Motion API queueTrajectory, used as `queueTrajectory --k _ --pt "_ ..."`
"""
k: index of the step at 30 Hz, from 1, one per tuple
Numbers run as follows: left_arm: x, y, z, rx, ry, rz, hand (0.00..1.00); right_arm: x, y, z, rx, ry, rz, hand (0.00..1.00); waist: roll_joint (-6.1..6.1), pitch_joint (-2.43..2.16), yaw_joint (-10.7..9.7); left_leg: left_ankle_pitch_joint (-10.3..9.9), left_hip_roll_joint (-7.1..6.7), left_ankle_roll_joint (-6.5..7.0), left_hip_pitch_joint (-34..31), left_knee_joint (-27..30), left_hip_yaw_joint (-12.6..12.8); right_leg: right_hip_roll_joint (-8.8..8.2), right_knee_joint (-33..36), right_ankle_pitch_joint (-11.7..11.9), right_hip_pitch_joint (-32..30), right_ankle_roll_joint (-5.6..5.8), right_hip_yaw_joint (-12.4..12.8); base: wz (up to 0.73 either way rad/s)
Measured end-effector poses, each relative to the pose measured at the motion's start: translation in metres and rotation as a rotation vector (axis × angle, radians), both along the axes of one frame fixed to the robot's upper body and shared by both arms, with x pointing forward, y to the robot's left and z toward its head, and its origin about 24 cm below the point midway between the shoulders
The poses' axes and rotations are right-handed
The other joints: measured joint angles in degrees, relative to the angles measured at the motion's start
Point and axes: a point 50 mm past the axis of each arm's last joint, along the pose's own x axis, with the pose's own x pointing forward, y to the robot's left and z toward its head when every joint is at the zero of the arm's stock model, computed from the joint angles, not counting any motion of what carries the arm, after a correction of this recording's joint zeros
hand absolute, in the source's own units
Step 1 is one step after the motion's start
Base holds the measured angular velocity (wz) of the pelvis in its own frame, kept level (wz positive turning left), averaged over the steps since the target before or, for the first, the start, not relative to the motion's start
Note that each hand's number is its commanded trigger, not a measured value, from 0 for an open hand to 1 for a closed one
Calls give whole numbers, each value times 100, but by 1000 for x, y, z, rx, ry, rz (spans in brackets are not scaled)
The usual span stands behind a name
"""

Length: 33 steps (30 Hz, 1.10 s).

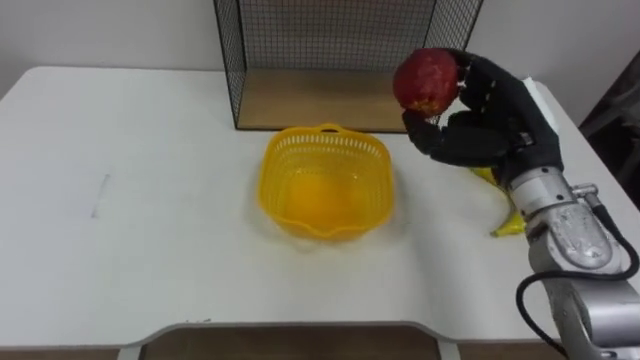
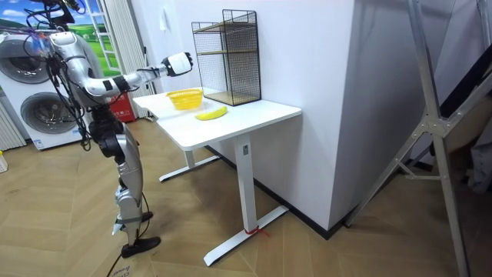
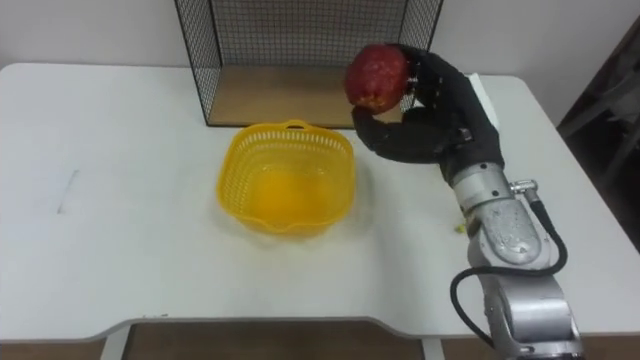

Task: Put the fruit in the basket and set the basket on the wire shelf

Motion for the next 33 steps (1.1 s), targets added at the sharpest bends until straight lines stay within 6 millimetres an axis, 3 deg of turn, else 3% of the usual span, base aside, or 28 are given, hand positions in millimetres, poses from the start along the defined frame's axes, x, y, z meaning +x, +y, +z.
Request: queueTrajectory --k 5,6,7,8,9,11,18,24,33 --pt "9 -1 0 -6 -19 -7 0 -2 14 1 -136 0 74 100 -67 9 145 7 7 10 -63 -16 99 3 64 4 -140 2 98 -10" --pt "10 0 1 -7 -20 -8 0 -3 18 3 -173 -6 97 94 -81 17 170 15 7 17 -85 -26 118 1 98 4 -194 2 114 -11" --pt "10 0 1 -5 -18 -10 0 -4 24 3 -192 -9 125 53 -111 22 192 20 6 19 -105 -29 146 2 97 5 -223 4 141 -9" --pt "10 1 1 -5 -17 -13 0 -4 26 3 -199 -8 138 36 -121 28 202 21 6 19 -112 -28 148 2 97 7 -226 6 142 -5" --pt "10 1 1 -4 -11 -30 0 -5 30 2 -208 5 162 0 -144 19 219 21 6 20 -149 -24 147 1 96 10 -233 9 141 0" --pt "11 0 1 -4 -9 -45 0 -5 34 -1 -229 21 190 0 -165 20 264 20 3 20 -151 -25 134 0 92 11 -226 12 134 2" --pt "12 -1 0 -8 7 -84 0 -2 51 -1 -253 35 291 0 -241 87 314 20 2 20 -157 8 63 -2 86 12 -215 10 89 4" --pt "14 -2 0 -20 5 -90 0 -3 56 -3 -267 59 354 0 -219 102 414 20 1 20 -194 20 50 -2 90 16 -213 10 67 1" --pt "15 -6 -1 -24 18 -121 0 0 51 -20 -271 147 341 0 -209 101 409 20 -1 20 -189 22 31 -6 88 17 -211 9 33 1"
